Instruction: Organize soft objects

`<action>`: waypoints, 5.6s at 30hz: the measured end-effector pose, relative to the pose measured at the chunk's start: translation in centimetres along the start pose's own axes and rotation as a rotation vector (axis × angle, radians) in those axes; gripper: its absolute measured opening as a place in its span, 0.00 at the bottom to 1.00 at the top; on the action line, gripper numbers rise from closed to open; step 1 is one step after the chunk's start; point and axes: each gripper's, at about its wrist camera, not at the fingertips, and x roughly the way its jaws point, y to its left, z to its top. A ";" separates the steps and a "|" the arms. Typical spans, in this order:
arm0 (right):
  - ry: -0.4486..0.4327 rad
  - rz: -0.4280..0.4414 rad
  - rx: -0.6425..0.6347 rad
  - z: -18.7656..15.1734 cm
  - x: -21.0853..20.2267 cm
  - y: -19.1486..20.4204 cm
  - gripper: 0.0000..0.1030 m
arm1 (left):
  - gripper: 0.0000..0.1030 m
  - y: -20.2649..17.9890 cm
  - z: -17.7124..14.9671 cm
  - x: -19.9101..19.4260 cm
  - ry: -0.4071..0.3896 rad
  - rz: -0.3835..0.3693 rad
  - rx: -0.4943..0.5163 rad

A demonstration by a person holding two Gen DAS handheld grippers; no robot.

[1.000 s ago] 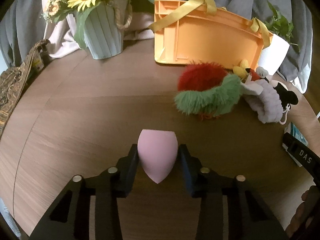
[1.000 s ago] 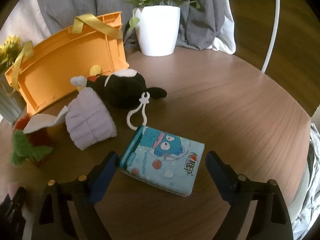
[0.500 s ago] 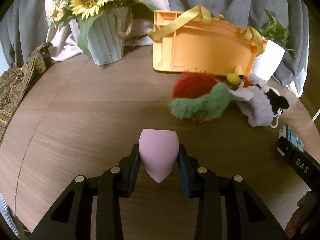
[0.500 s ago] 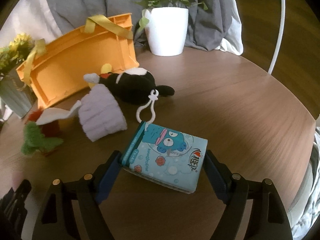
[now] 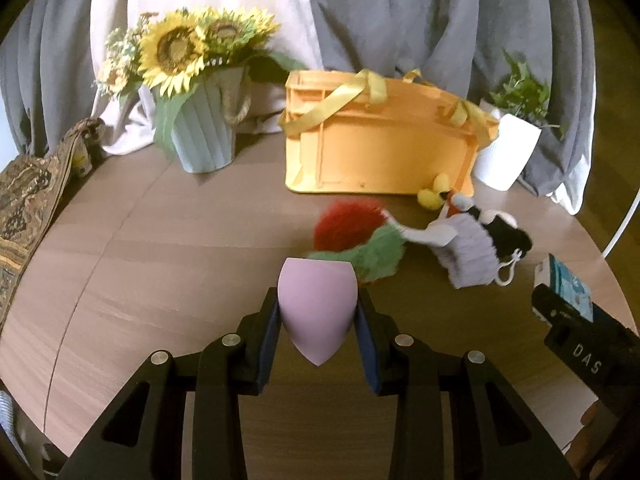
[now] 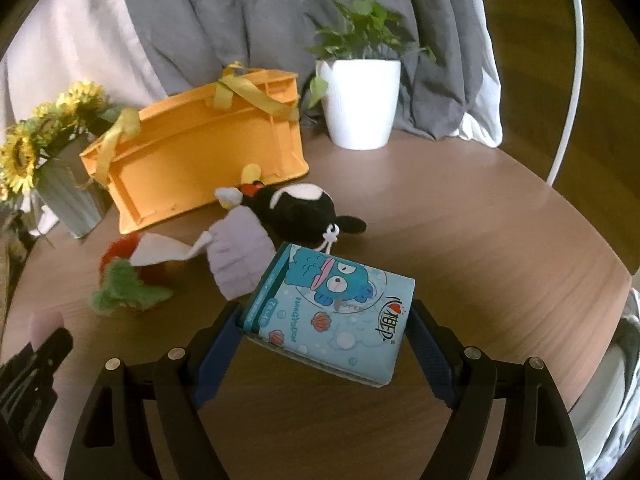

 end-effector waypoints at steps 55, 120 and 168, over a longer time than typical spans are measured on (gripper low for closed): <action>-0.361 0.222 -0.078 13.3 -6.5 0.9 0.80 | 0.34 -3.8 12.6 -6.5 -0.331 -0.016 -0.013; -0.265 0.313 -0.211 24.4 10.0 9.5 0.80 | 0.35 -3.3 23.0 12.1 -0.213 -0.009 0.060; -0.286 0.295 -0.168 19.5 0.9 6.4 0.88 | 0.62 -1.7 17.8 -0.8 -0.331 0.047 0.082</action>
